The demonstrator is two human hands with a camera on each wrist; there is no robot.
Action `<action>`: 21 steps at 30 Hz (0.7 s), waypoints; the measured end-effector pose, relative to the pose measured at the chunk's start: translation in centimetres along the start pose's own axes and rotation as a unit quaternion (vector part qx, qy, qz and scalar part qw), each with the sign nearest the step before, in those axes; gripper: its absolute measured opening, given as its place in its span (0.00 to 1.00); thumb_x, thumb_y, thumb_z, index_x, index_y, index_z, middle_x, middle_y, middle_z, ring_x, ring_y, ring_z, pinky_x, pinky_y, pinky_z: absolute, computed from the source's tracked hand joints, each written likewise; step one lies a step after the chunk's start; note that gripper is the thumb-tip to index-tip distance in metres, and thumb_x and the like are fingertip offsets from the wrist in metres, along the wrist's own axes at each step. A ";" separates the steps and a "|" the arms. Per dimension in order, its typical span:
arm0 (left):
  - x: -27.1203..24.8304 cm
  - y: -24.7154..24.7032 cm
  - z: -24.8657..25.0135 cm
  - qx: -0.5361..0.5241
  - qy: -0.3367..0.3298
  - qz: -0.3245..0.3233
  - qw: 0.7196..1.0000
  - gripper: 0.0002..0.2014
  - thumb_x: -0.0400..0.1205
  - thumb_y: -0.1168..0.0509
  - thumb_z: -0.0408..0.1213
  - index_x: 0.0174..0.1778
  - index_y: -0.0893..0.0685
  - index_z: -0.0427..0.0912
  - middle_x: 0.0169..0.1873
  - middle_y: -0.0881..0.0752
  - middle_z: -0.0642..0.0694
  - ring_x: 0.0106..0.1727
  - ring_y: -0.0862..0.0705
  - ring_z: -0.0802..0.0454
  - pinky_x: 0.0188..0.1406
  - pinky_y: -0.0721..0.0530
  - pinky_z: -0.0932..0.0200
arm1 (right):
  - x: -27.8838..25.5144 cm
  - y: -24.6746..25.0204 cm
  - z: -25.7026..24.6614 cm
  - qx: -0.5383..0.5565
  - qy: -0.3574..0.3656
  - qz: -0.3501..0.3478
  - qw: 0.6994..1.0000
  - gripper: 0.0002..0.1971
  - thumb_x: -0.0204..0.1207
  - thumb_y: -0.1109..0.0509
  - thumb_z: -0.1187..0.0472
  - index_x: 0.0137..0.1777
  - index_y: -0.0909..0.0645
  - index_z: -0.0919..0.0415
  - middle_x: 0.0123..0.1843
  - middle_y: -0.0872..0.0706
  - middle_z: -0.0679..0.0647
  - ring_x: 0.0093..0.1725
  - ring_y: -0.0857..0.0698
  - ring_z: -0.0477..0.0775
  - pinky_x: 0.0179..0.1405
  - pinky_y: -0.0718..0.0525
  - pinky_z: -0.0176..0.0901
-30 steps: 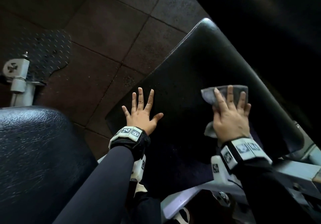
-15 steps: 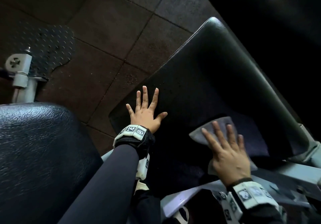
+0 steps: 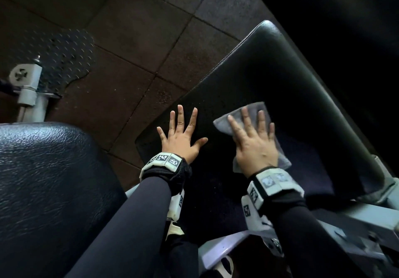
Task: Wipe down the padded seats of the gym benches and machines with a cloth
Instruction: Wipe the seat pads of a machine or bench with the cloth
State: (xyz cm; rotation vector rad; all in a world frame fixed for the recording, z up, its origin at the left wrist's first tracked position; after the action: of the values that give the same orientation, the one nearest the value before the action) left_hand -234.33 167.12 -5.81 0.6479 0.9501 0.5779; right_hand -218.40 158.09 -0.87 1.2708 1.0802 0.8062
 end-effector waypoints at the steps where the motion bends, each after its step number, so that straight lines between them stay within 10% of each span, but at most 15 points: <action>1: 0.0 0.0 0.0 0.001 -0.001 0.001 1.000 0.42 0.82 0.45 0.63 0.72 0.76 0.67 0.78 0.78 0.53 0.80 0.75 0.50 0.76 0.64 0.28 | -1.1 -0.7 -0.4 -0.005 0.019 -0.004 1.000 0.32 0.73 0.48 0.56 0.80 0.41 0.40 0.83 0.44 0.49 0.82 0.50 0.62 0.77 0.59 0.59; 10: 0.1 -0.2 0.0 0.001 0.000 0.000 1.000 0.41 0.82 0.47 0.64 0.72 0.77 0.68 0.77 0.80 0.53 0.80 0.76 0.51 0.76 0.67 0.30 | -8.7 0.0 6.3 -0.028 -0.036 0.021 0.999 0.37 0.67 0.46 0.60 0.79 0.44 0.36 0.81 0.39 0.47 0.81 0.44 0.60 0.75 0.45 0.63; 21: -0.1 -0.2 0.1 -0.005 0.004 0.022 1.000 0.41 0.82 0.46 0.63 0.73 0.76 0.68 0.77 0.80 0.54 0.80 0.76 0.52 0.77 0.65 0.29 | -0.2 1.3 1.0 0.046 -0.015 -0.035 0.998 0.32 0.73 0.49 0.47 0.80 0.44 0.39 0.84 0.53 0.45 0.81 0.62 0.55 0.77 0.67 0.58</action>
State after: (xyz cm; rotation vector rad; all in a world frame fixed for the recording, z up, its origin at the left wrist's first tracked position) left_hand -234.29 166.89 -5.87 0.6586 0.9410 0.6235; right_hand -217.43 157.74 0.41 1.3106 1.1418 0.6905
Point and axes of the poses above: each hand's wrist, its own x-axis towards the middle knuckle, its own y-axis out of the back of the hand, z = x × y, the point moved 2 cm from there along x, towards the middle knuckle
